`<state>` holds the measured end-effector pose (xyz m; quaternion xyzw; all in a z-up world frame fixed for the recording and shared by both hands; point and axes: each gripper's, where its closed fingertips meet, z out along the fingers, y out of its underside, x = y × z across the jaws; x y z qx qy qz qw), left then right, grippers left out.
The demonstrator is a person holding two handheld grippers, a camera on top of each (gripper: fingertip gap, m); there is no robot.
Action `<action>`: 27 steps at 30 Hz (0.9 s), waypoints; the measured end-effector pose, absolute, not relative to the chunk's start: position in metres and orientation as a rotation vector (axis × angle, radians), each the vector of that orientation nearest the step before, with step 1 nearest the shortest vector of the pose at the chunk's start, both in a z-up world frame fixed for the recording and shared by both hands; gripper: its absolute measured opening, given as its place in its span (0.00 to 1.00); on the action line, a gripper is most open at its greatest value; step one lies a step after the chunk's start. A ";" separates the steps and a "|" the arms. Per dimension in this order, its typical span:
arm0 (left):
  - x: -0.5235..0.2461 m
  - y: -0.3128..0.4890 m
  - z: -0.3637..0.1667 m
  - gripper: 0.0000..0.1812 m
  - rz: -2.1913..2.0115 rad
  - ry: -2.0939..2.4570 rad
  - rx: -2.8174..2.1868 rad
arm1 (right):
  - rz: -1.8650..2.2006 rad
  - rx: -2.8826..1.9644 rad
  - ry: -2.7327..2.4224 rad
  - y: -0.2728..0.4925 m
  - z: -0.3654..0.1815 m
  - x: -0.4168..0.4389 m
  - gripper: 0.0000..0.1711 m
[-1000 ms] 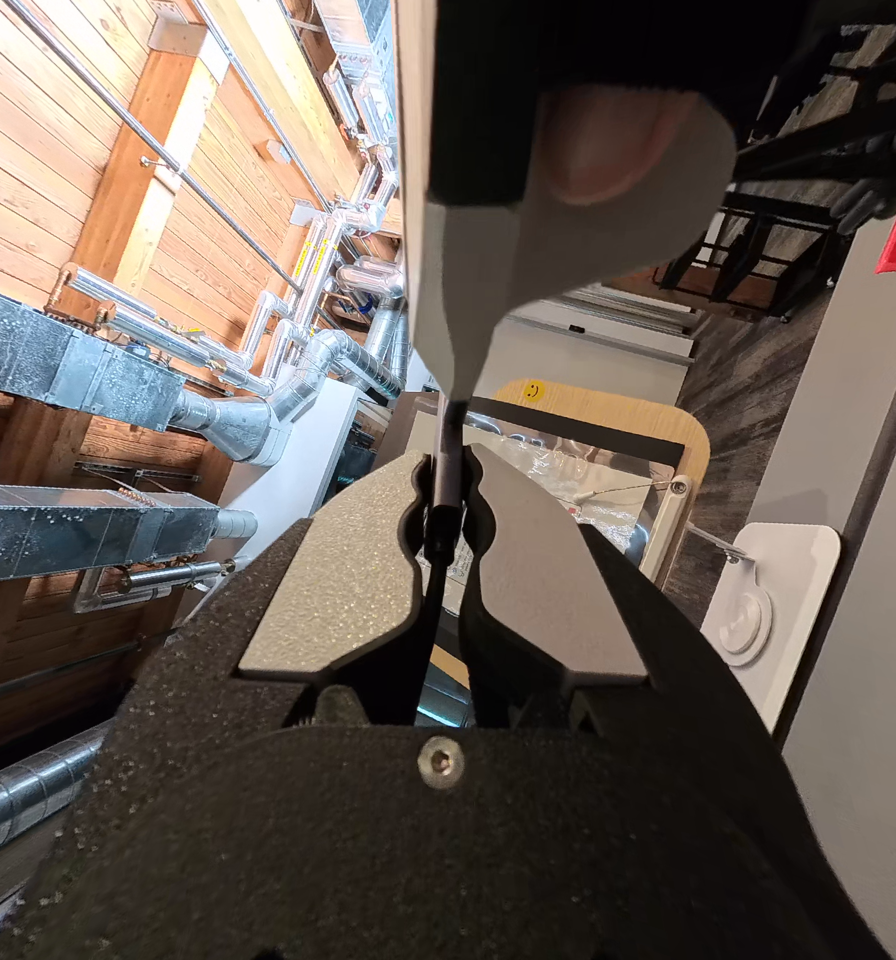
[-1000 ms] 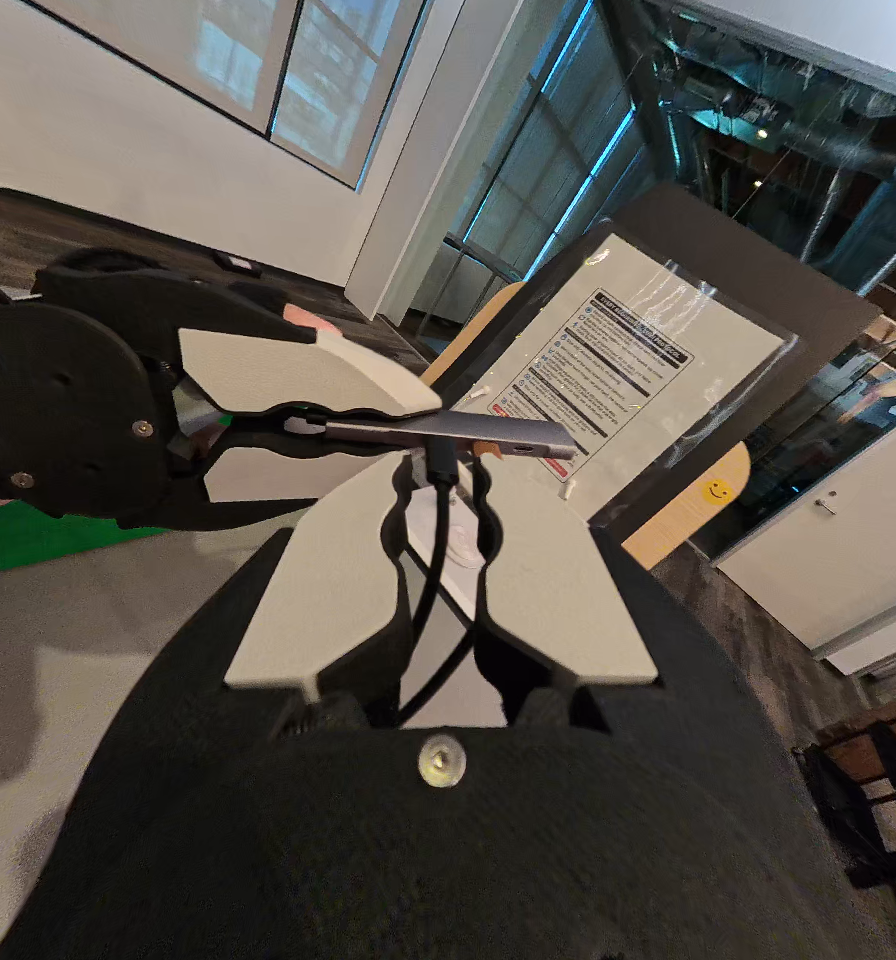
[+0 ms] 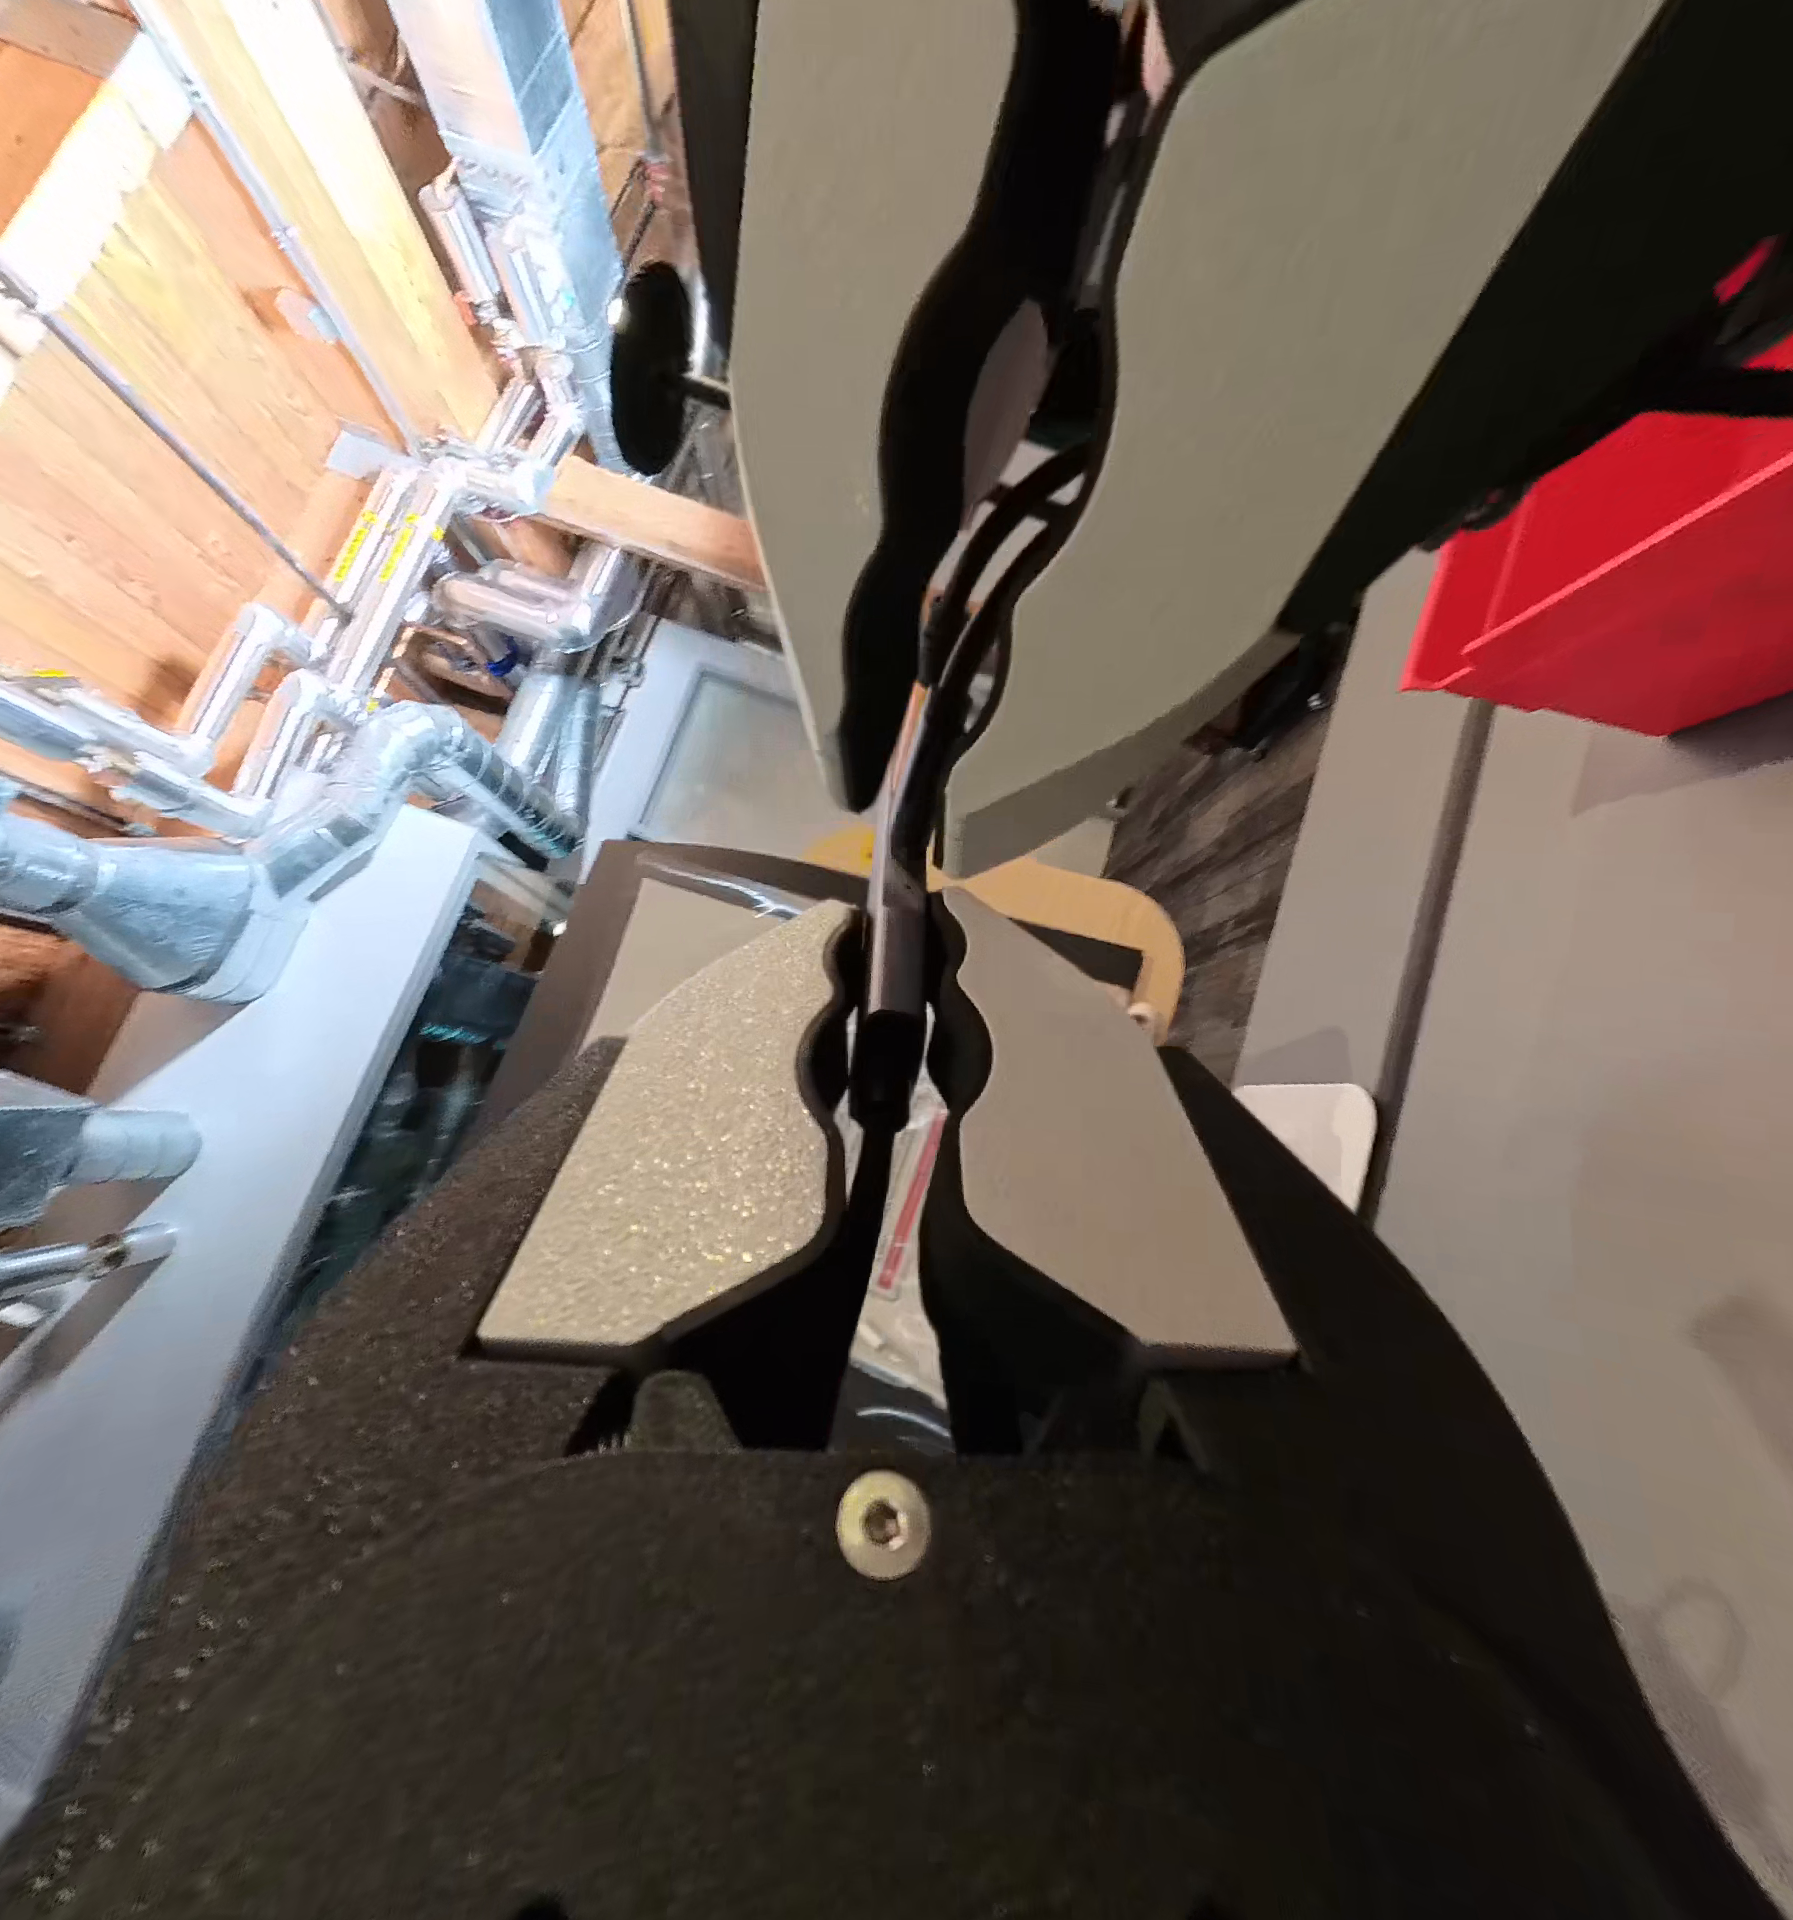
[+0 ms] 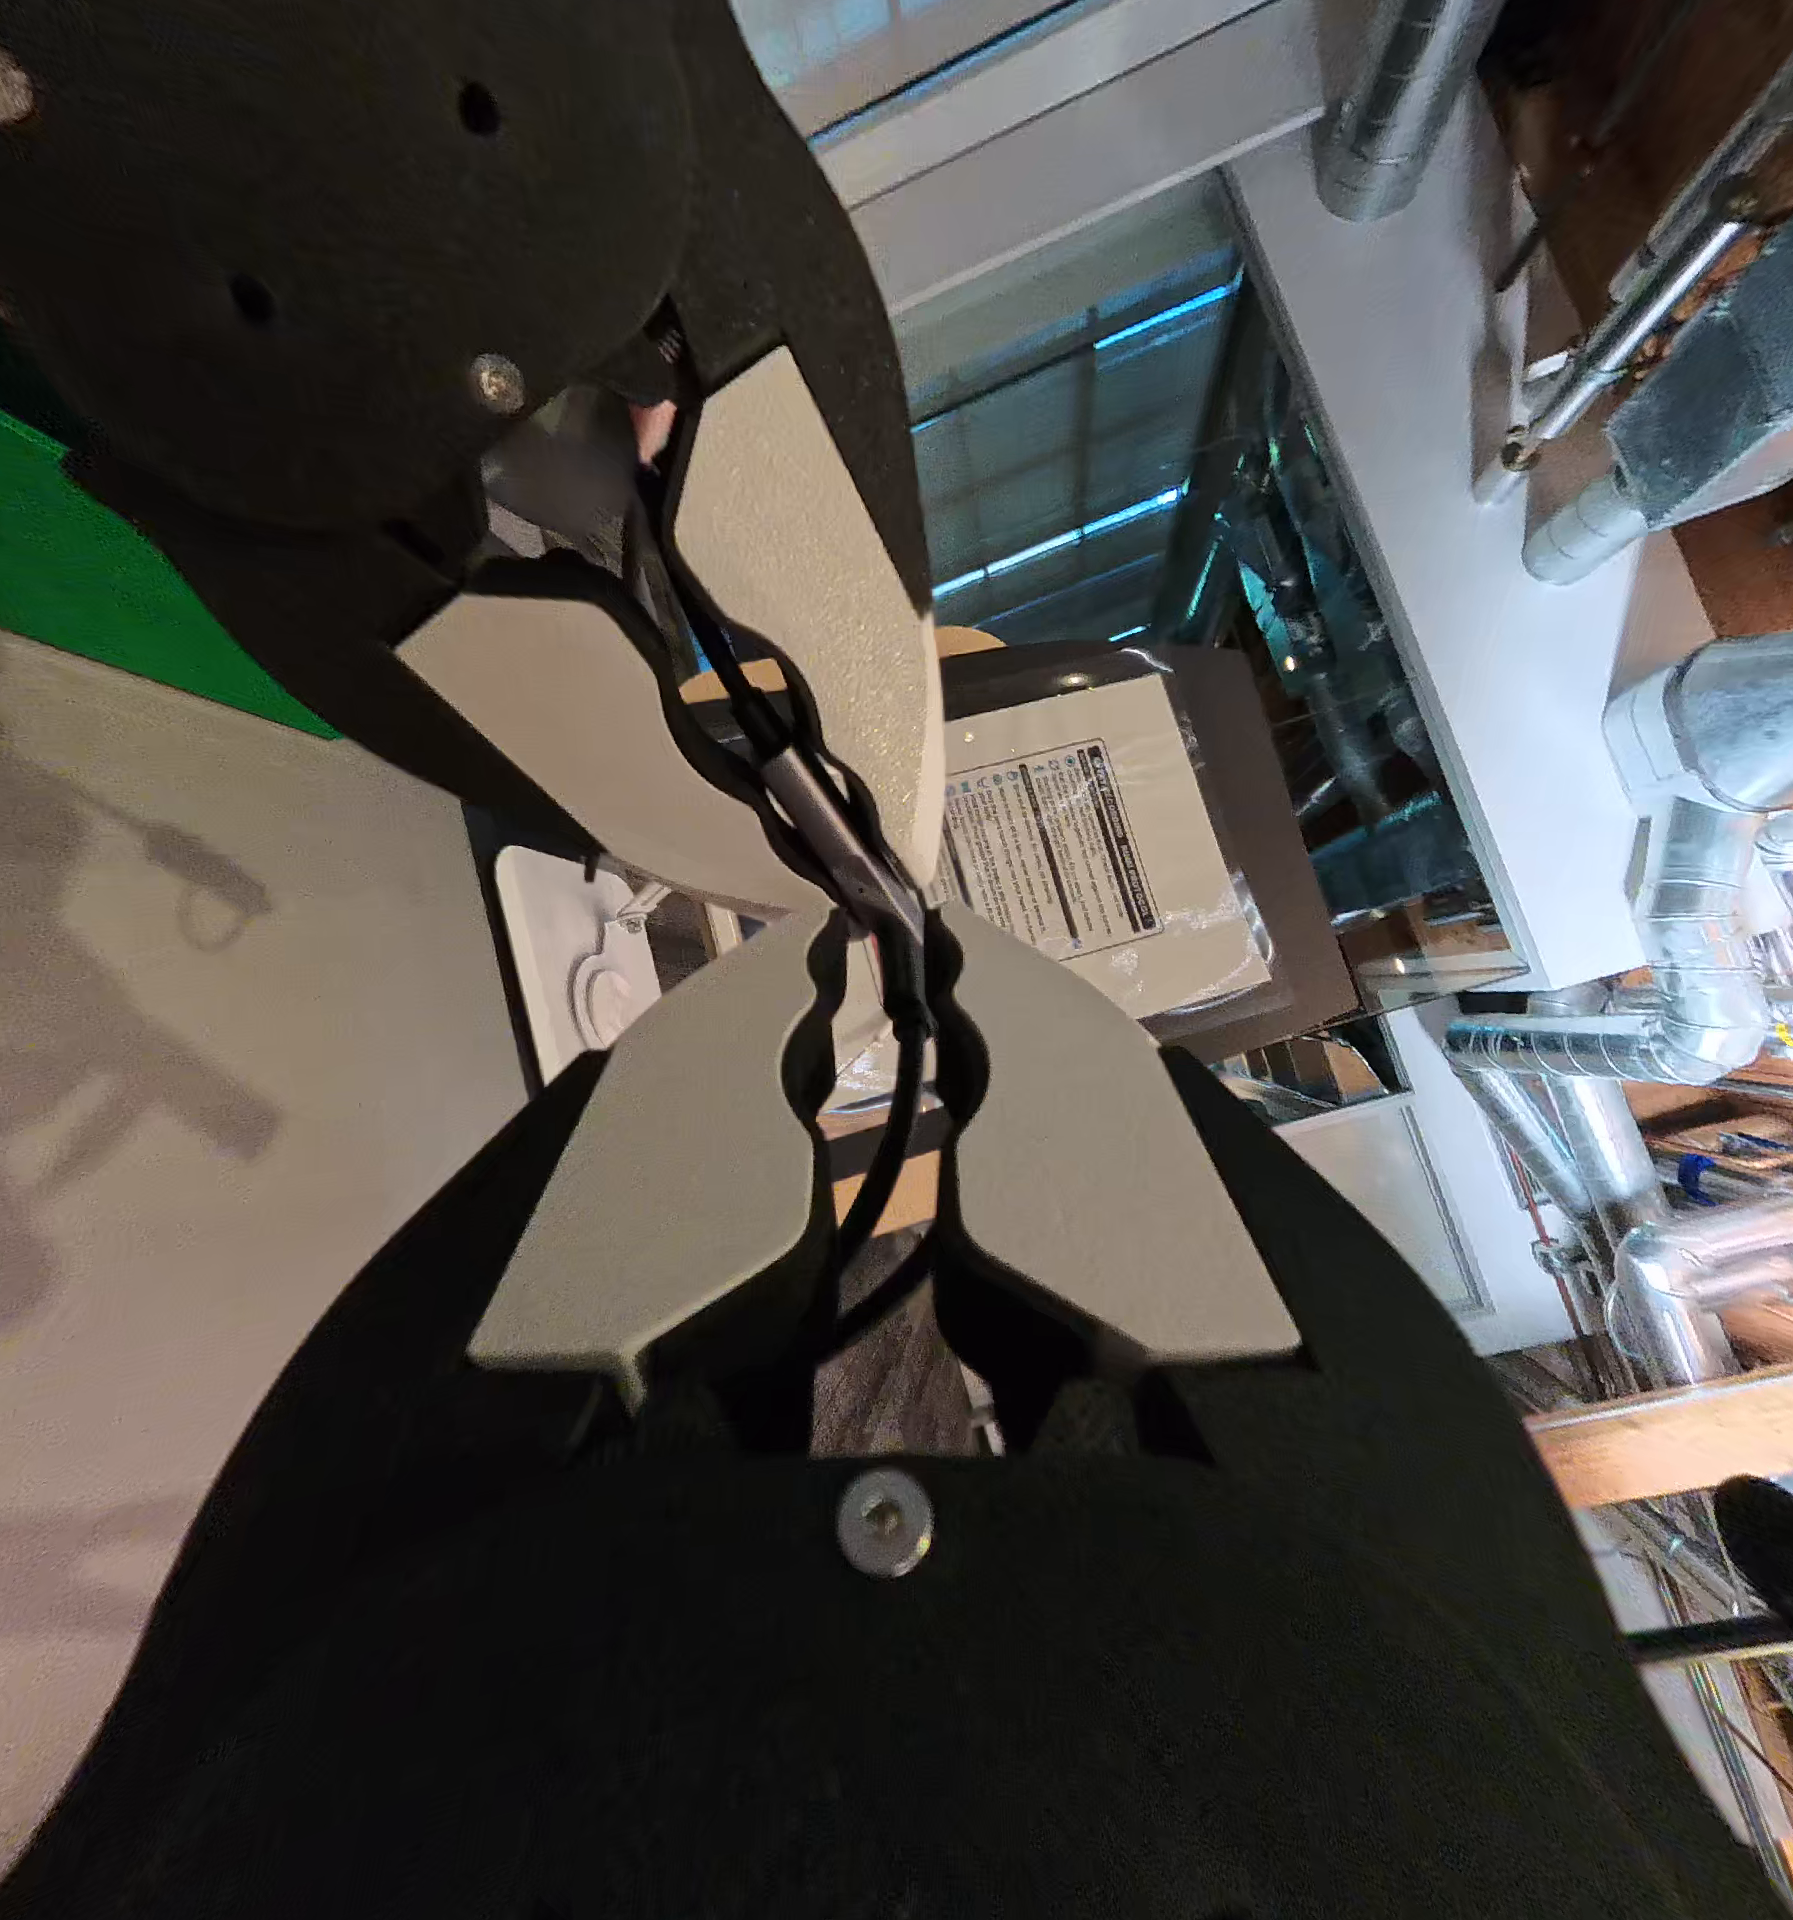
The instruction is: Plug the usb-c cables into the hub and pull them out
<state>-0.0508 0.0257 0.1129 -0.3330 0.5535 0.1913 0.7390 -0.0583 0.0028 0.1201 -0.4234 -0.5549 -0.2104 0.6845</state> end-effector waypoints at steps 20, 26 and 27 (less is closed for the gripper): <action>-0.042 0.018 0.090 0.05 0.198 1.397 -0.868 | -0.411 -0.949 -1.250 -0.036 0.150 -0.036 0.14; -0.043 0.020 0.085 0.05 0.216 1.426 -0.908 | -0.457 -1.131 -1.380 -0.018 0.111 -0.043 0.15; -0.043 0.020 0.085 0.05 0.229 1.432 -0.906 | -0.506 -1.137 -1.387 -0.014 0.108 -0.042 0.14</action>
